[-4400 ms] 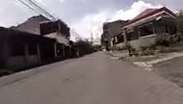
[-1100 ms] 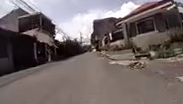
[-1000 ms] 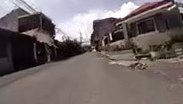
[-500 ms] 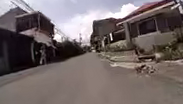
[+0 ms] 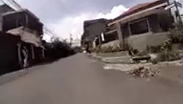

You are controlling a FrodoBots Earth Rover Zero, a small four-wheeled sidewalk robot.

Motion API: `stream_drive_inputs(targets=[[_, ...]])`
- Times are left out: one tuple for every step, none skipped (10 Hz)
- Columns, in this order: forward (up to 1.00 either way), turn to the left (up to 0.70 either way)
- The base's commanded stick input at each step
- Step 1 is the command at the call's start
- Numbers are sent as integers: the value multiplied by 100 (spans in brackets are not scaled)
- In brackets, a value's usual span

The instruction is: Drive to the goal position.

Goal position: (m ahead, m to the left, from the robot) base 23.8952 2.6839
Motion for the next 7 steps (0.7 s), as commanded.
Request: stream_drive_inputs(targets=[[70,1],[70,1],[70,1],[70,1],[70,1],[70,1],[70,1]])
